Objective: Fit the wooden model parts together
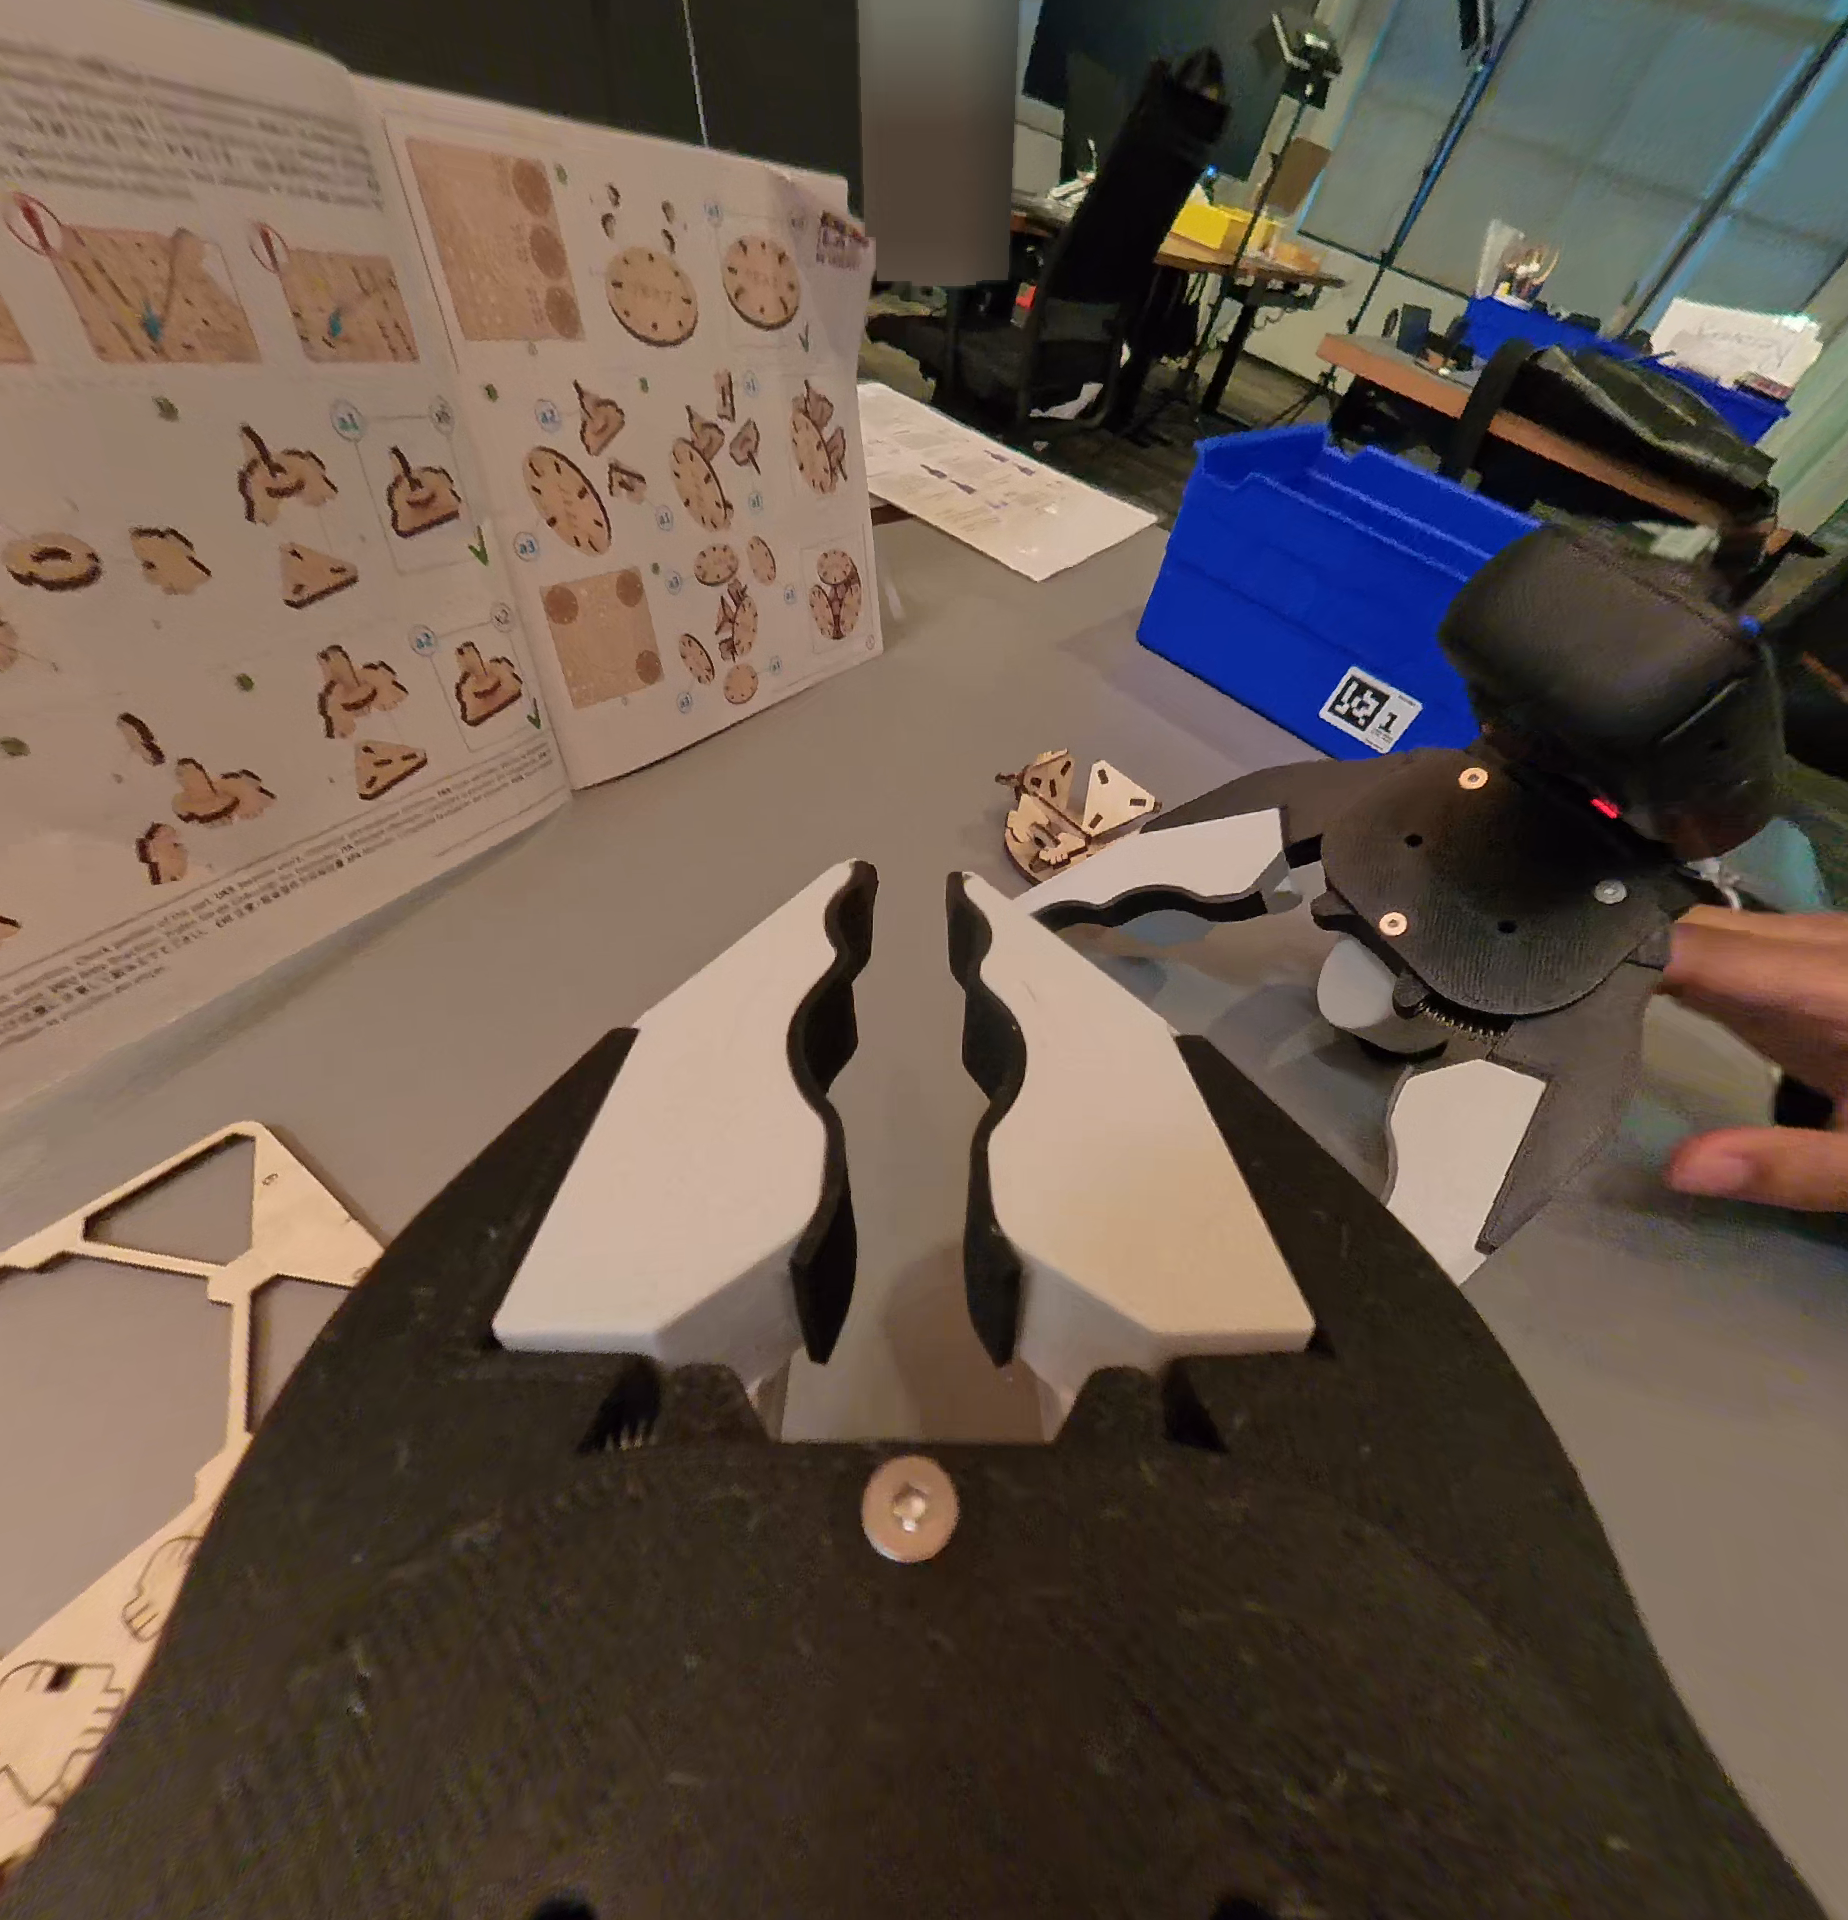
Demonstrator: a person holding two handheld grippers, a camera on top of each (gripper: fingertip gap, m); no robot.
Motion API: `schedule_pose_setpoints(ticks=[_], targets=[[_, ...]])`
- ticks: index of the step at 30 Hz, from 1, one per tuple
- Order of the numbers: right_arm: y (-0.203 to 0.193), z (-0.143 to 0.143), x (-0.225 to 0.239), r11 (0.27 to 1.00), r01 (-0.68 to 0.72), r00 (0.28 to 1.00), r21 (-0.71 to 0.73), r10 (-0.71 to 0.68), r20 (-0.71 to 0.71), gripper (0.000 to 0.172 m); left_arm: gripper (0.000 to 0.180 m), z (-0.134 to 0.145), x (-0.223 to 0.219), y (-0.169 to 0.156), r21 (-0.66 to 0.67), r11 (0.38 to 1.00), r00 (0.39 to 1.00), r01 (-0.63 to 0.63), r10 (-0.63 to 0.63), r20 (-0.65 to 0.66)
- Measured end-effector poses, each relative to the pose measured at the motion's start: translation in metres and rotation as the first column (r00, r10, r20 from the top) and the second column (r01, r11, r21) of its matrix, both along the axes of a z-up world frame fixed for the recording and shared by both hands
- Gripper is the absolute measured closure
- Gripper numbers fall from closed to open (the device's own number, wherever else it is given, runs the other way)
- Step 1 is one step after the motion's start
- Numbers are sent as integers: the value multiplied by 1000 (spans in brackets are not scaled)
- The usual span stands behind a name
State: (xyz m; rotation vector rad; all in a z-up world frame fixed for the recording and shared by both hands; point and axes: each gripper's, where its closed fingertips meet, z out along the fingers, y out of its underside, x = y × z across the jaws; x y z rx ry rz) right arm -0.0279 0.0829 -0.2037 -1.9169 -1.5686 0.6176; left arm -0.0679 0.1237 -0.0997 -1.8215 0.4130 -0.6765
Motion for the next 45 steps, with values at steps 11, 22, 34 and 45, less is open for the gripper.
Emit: schedule_pose_setpoints(ticks=[11,22,34,45], targets=[[-1,0,0,1000,-16,1000,0,16,4,13,167,38,-24,-6,88,995,997,-55,50,58],[-7,78,-58,995,-76,979,71,88,-184,67,161,44,-139,-4,108,934,938,-339,345,-36],[-21,75,-62,984,-179,908,-4,163,-385,154,154,6,-203,-15,-78,913,916,-400,401,-9],[-17,56,-63,986,-165,925,38,168,-341,151,154,-23,-199,-14,-175,904,918,-390,366,-155]])
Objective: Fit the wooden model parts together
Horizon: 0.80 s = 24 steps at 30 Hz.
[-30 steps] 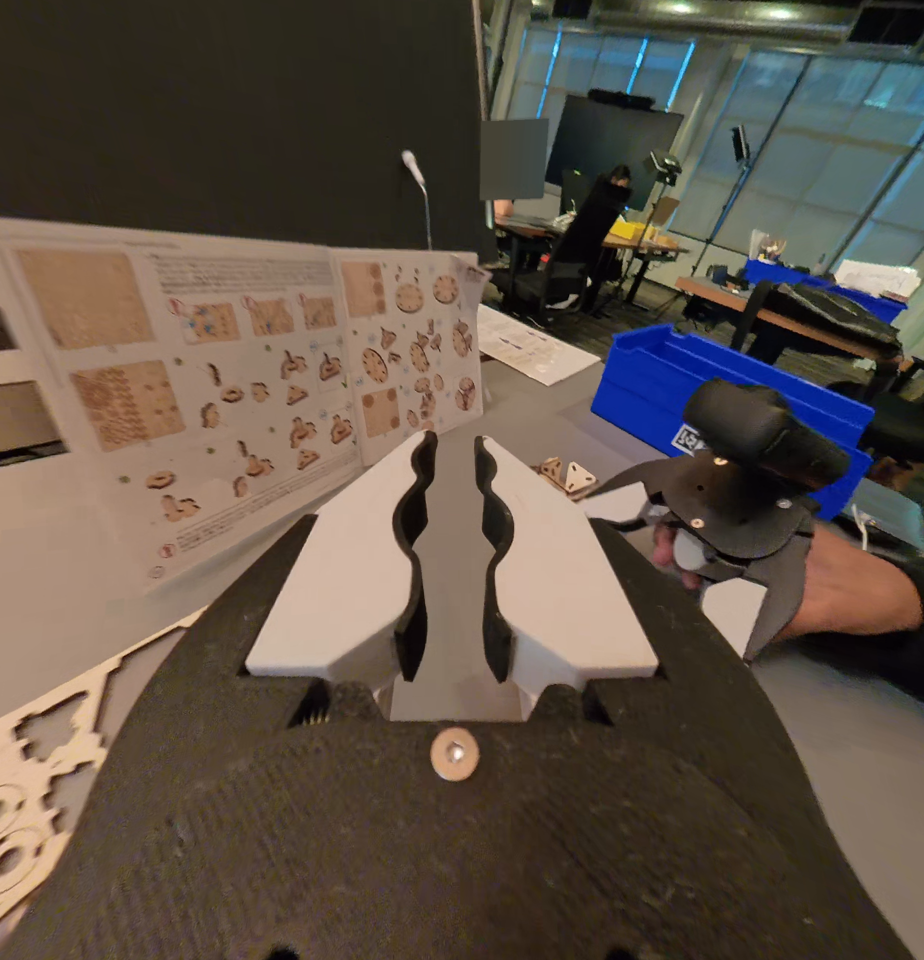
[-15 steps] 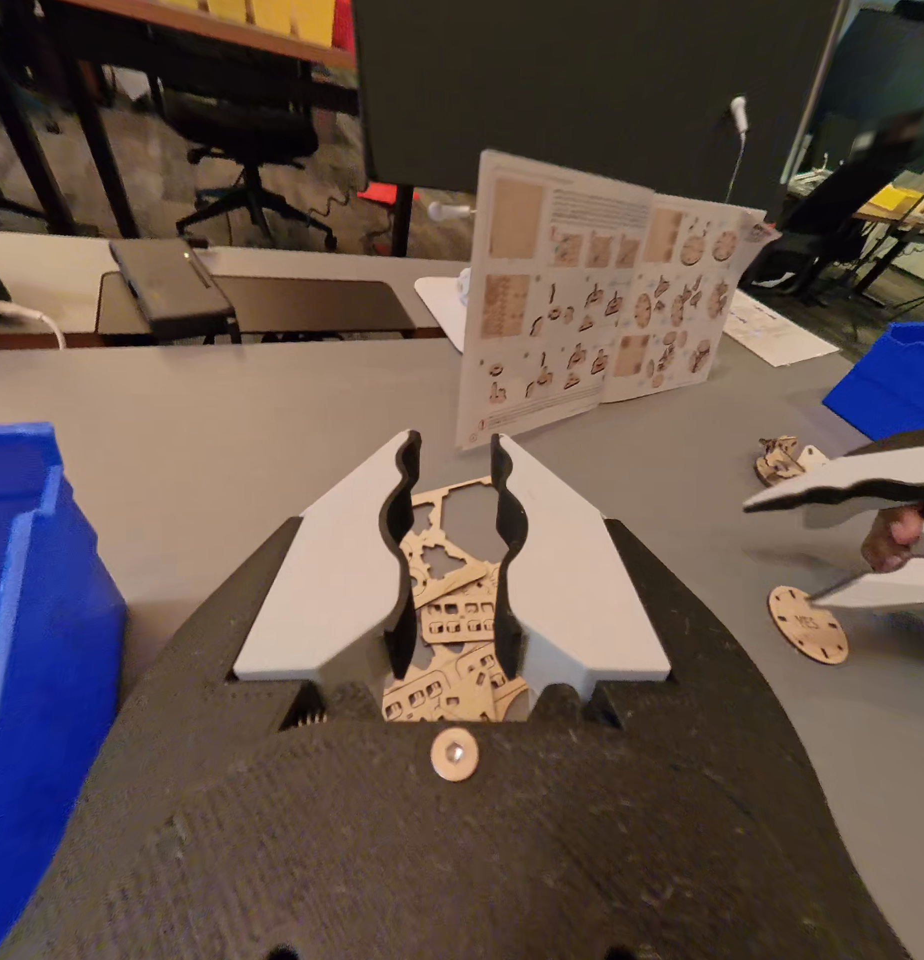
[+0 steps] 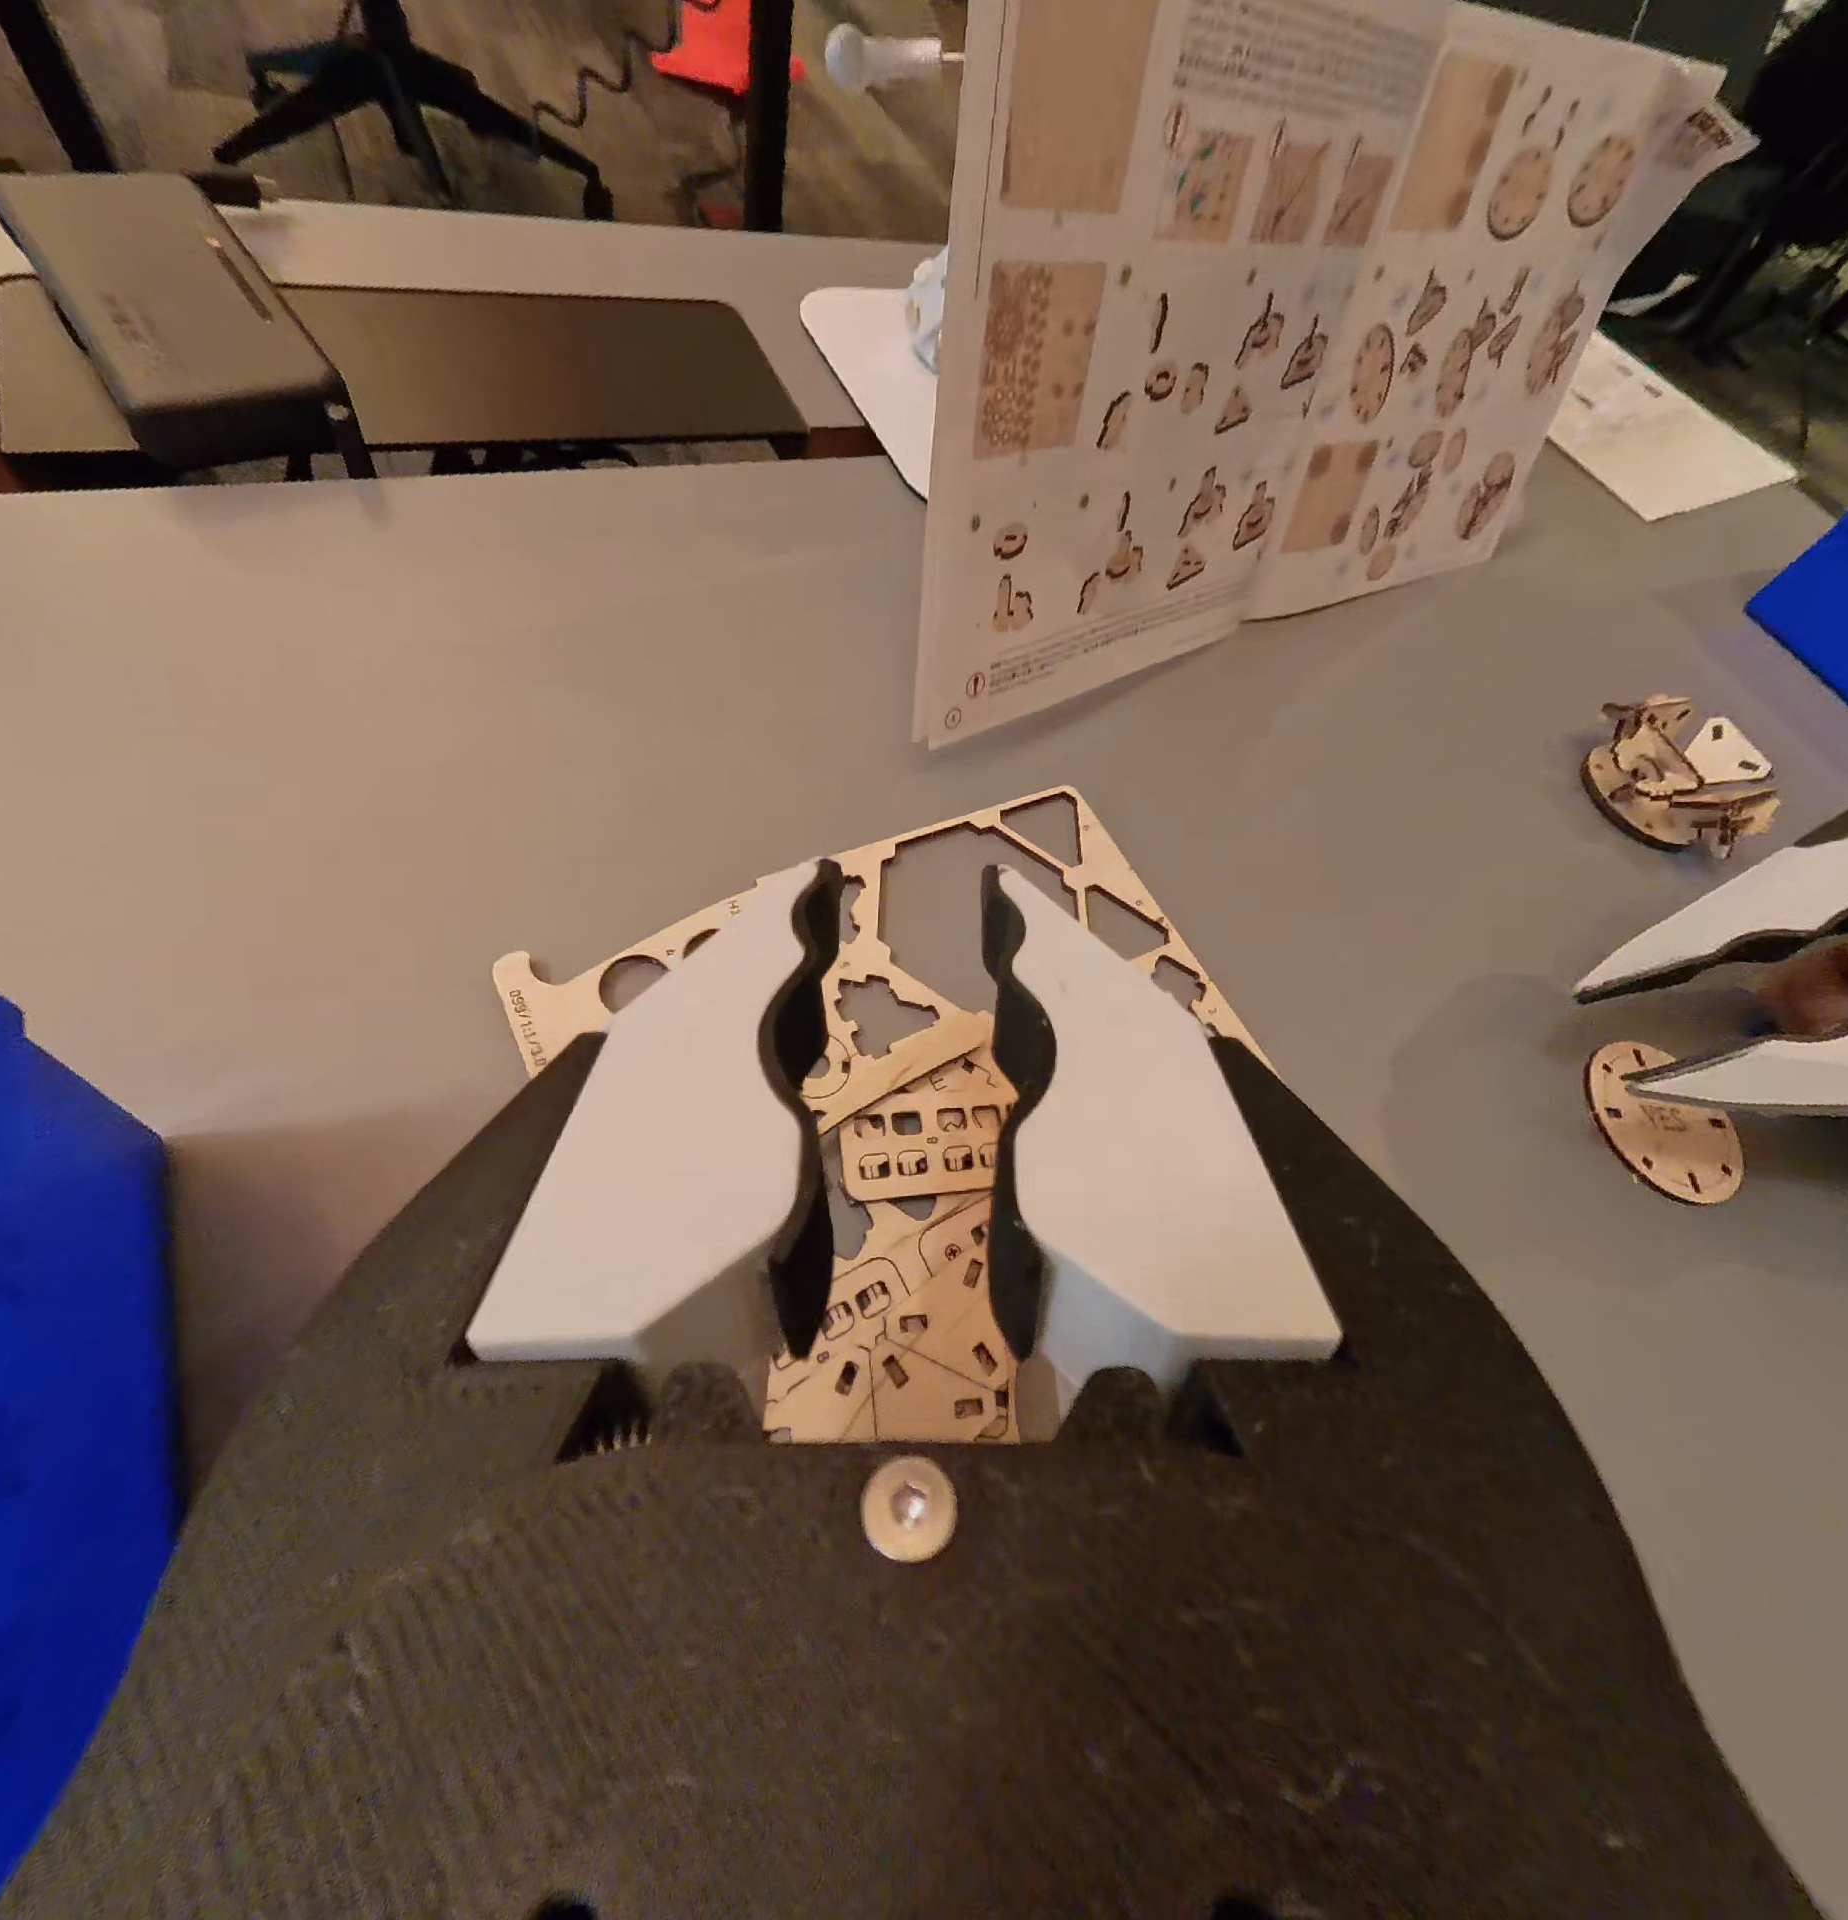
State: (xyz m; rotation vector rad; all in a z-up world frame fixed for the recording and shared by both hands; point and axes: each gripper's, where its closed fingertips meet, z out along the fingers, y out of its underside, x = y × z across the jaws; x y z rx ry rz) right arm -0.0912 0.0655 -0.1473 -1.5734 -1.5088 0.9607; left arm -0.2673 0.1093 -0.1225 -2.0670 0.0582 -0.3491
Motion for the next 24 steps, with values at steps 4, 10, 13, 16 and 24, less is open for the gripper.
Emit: schedule_pose_setpoints(ticks=[4,10,13,16,24], targets=[[6,-3,2,998,45,999,36,-46,23,152,149,-1,9,-1,-9,999,999,43,-44,-7],[57,42,35,892,288,958,348,-270,-101,151,134,-3,19,-2,-21,995,990,100,-101,-98],[99,104,92,674,533,846,511,-440,-301,154,133,-3,26,-2,-21,993,985,119,-120,-125],[115,138,144,553,642,767,531,-458,-449,172,133,-2,37,-1,-16,989,980,147,-147,-133],[134,91,153,668,587,808,457,-519,-279,172,134,-1,104,2,12,959,933,284,-273,-236]])
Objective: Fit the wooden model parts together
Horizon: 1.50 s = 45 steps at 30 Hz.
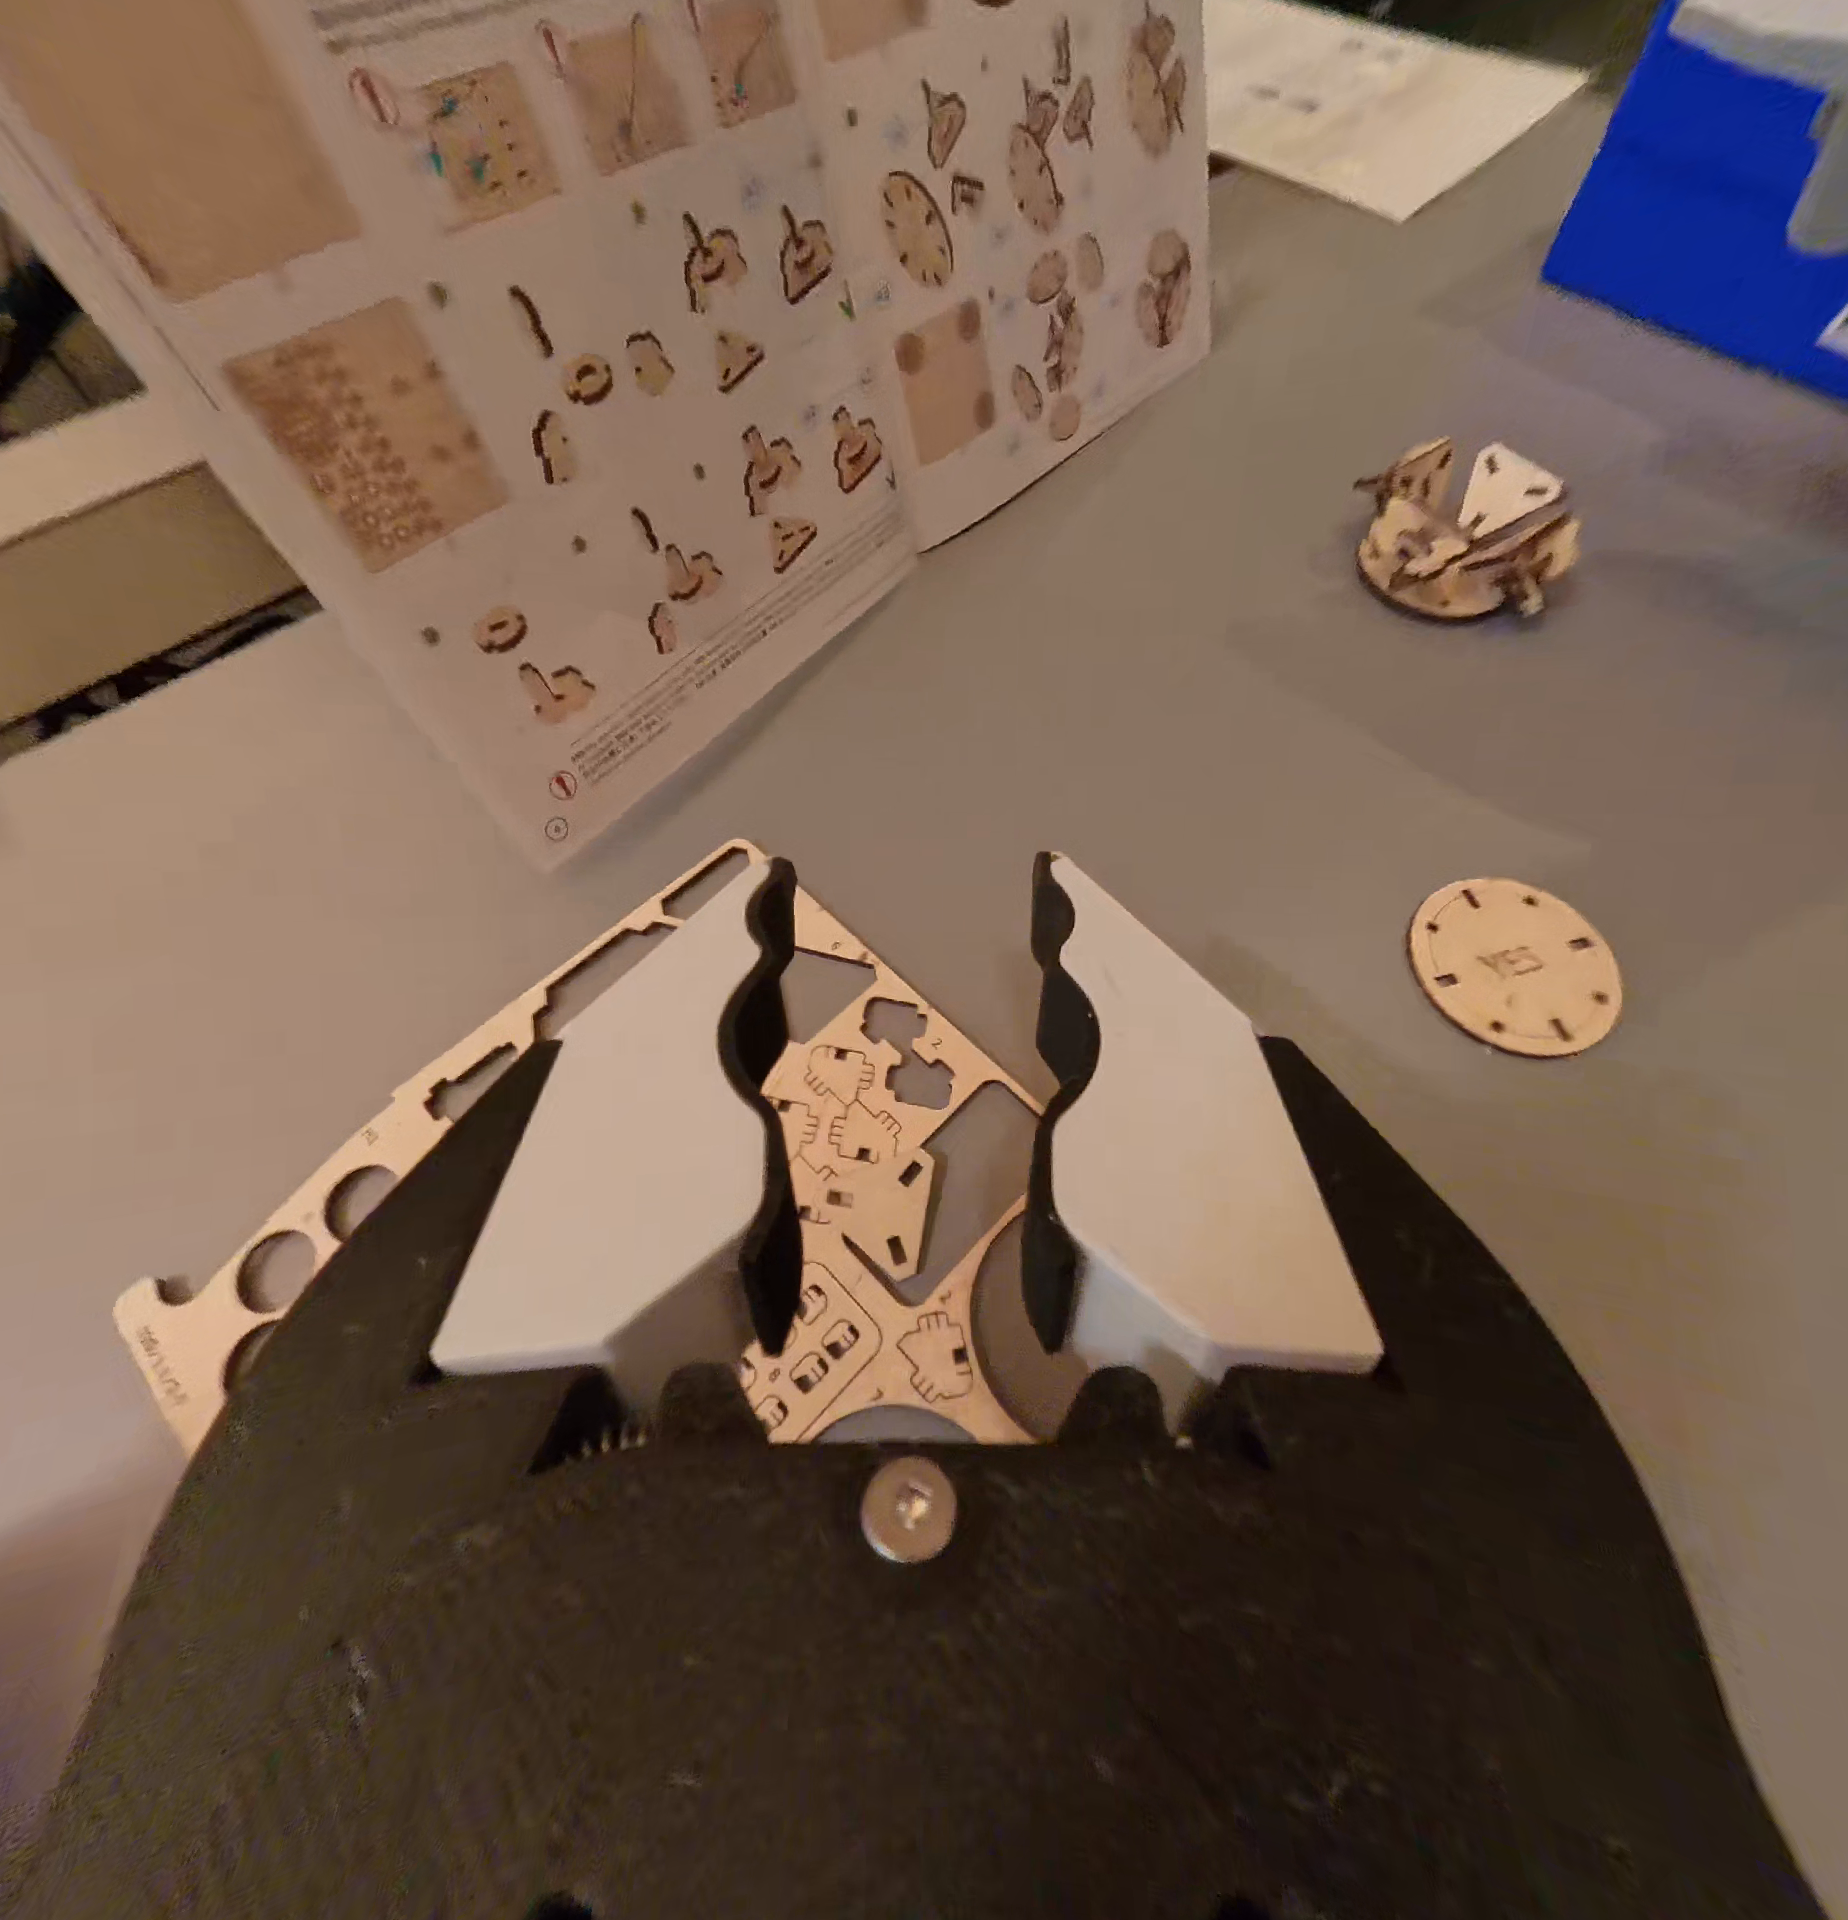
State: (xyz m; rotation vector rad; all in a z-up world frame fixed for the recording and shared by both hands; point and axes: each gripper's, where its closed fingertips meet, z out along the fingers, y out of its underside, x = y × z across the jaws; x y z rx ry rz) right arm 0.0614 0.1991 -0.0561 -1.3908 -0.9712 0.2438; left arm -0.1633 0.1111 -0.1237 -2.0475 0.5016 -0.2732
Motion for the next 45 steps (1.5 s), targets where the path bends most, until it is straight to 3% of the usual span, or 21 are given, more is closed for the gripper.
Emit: schedule_pose_setpoints(ticks=[2,6,9,12,14,20,25,32,34,45], targets=[[-7,-9,-12,998,-58,998,-37,57,-32,172,134,2,-6,2,37,999,998,-37,39,-57],[-22,-23,-36,991,-123,992,-51,123,-4,171,140,20,-59,4,116,954,959,-278,283,-28],[-29,-21,-43,993,-118,992,-7,118,37,170,146,26,-88,-6,154,912,923,-381,386,0],[-33,-18,-45,992,-128,992,7,128,25,170,159,16,-91,-16,83,923,924,-376,368,100],[-32,-17,-44,992,-126,992,8,126,7,171,155,5,-92,-21,26,922,914,-386,379,141],[-30,-14,-41,992,-128,990,7,129,-57,172,131,-32,-88,-35,-113,905,910,-410,414,19],[-35,-17,-47,989,-144,989,23,145,-25,172,110,-67,-86,-38,-269,869,909,-415,409,-82],[-43,-19,-56,985,-153,988,77,151,39,171,114,-68,-88,-38,-265,866,906,-424,410,-107],[-44,-19,-57,984,-154,987,88,150,49,171,124,-68,-84,-38,-270,874,915,-403,393,-95],[-42,-23,-57,985,-152,988,79,149,44,171,124,-60,-77,-34,-227,897,925,-381,367,-102]])
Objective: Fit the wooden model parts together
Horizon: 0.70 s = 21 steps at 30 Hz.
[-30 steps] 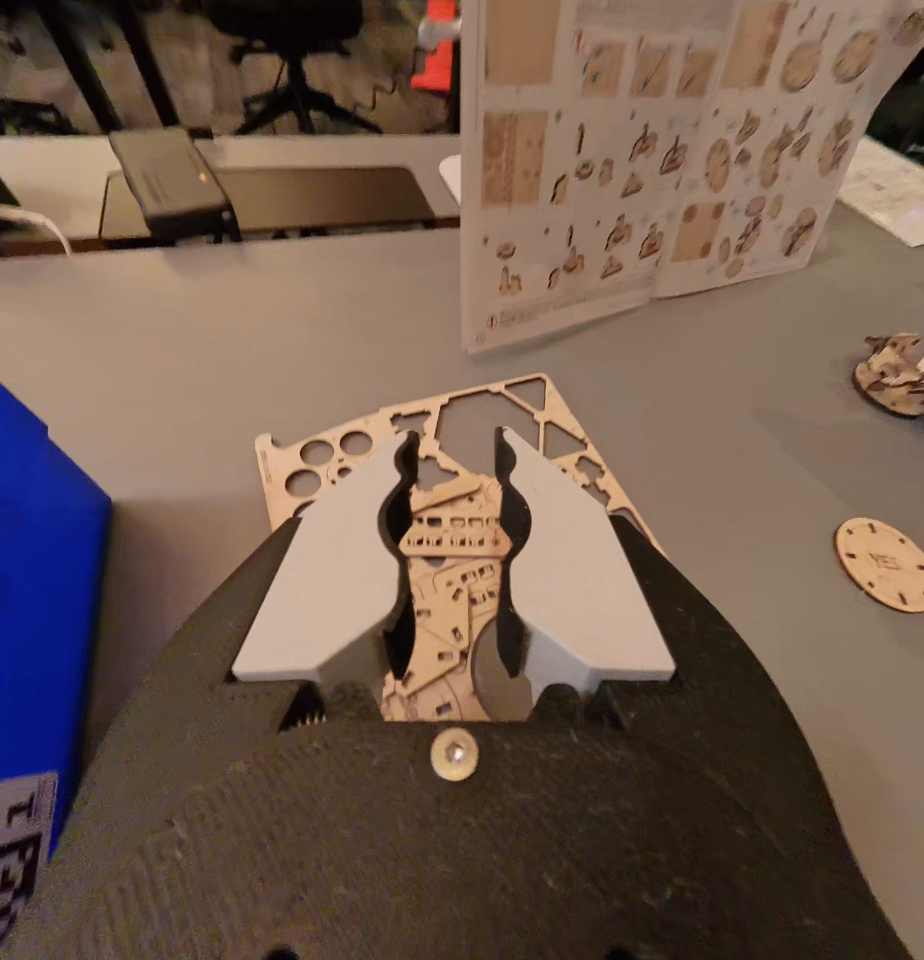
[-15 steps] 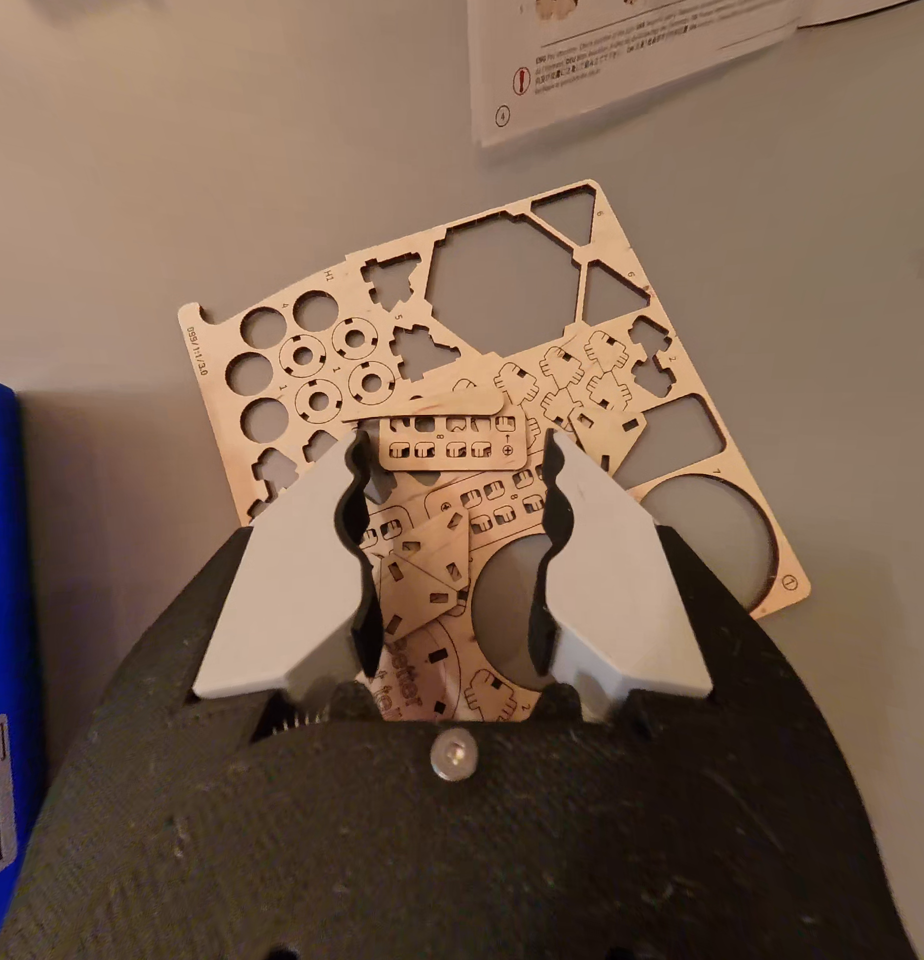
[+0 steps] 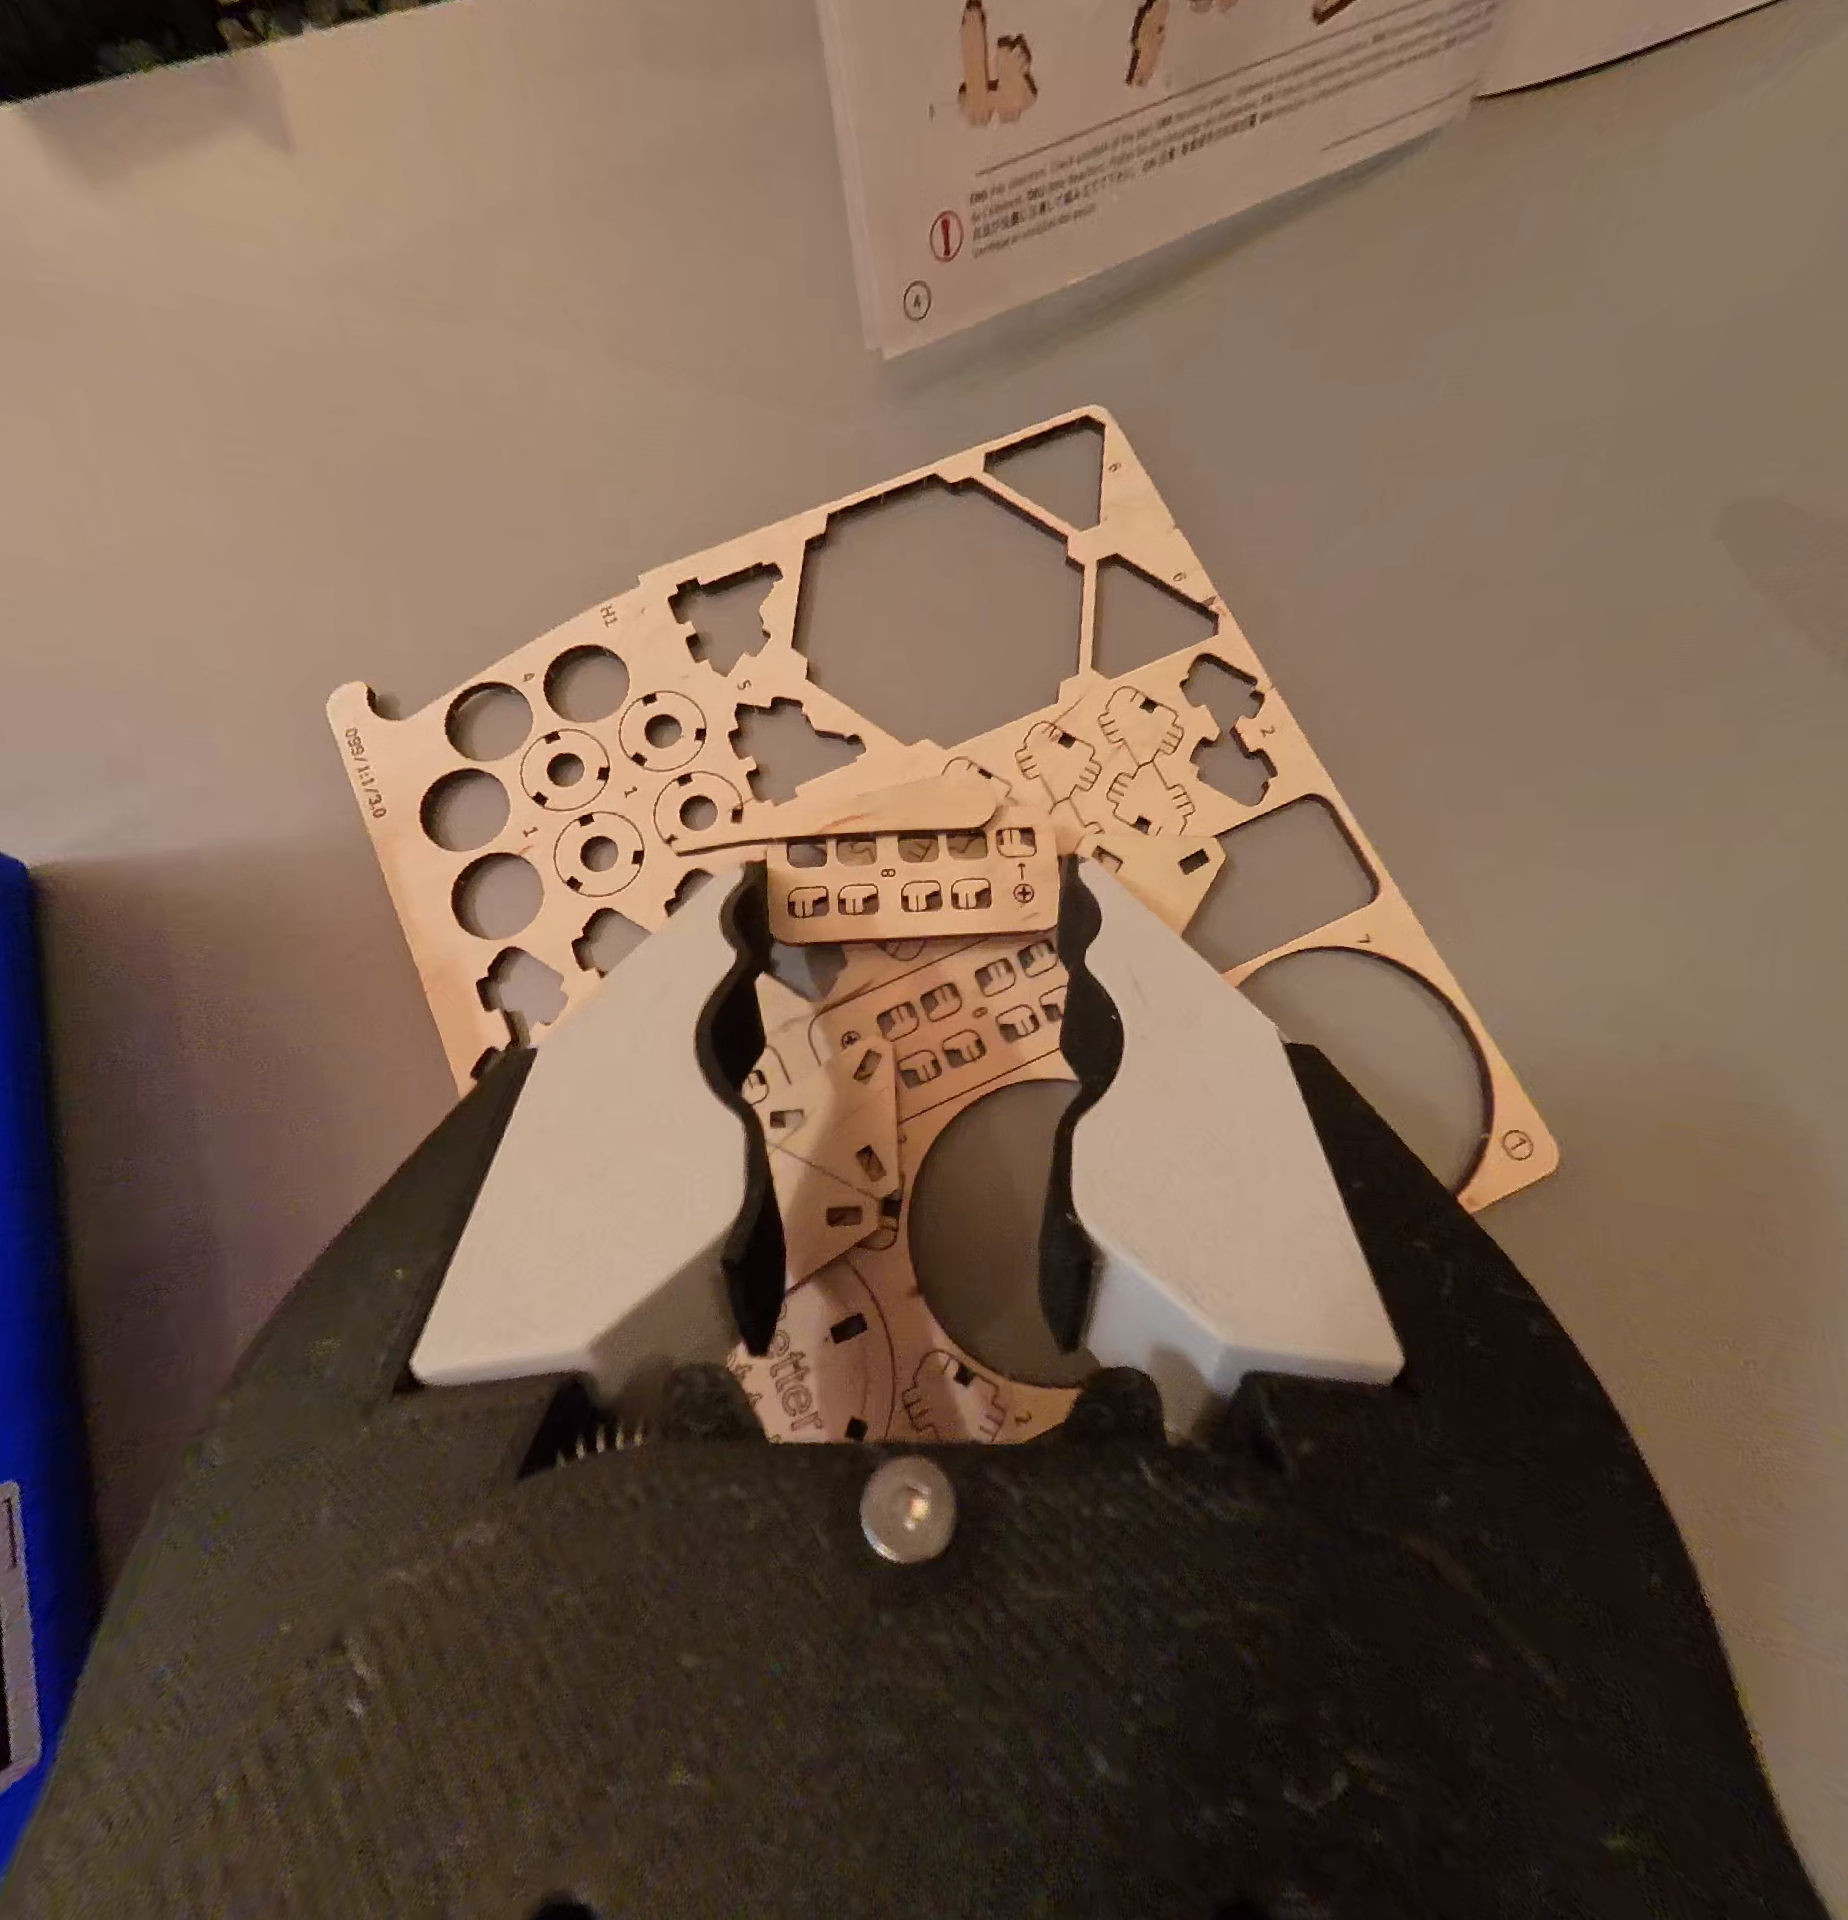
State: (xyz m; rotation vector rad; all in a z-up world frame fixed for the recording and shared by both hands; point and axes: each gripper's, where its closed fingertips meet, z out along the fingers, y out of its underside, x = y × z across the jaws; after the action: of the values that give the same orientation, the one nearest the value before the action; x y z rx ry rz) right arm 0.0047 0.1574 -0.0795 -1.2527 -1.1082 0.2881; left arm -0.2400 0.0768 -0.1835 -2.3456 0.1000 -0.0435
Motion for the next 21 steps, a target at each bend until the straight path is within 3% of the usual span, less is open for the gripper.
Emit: schedule_pose_setpoints(ticks=[13,21], targets=[[-13,7,-8,999,-51,999,-13,51,-19,169,124,15,34,8,86,992,995,97,-98,16],[-47,-28,-37,929,-231,970,-290,245,11,149,124,23,51,11,128,981,987,147,-153,44]])
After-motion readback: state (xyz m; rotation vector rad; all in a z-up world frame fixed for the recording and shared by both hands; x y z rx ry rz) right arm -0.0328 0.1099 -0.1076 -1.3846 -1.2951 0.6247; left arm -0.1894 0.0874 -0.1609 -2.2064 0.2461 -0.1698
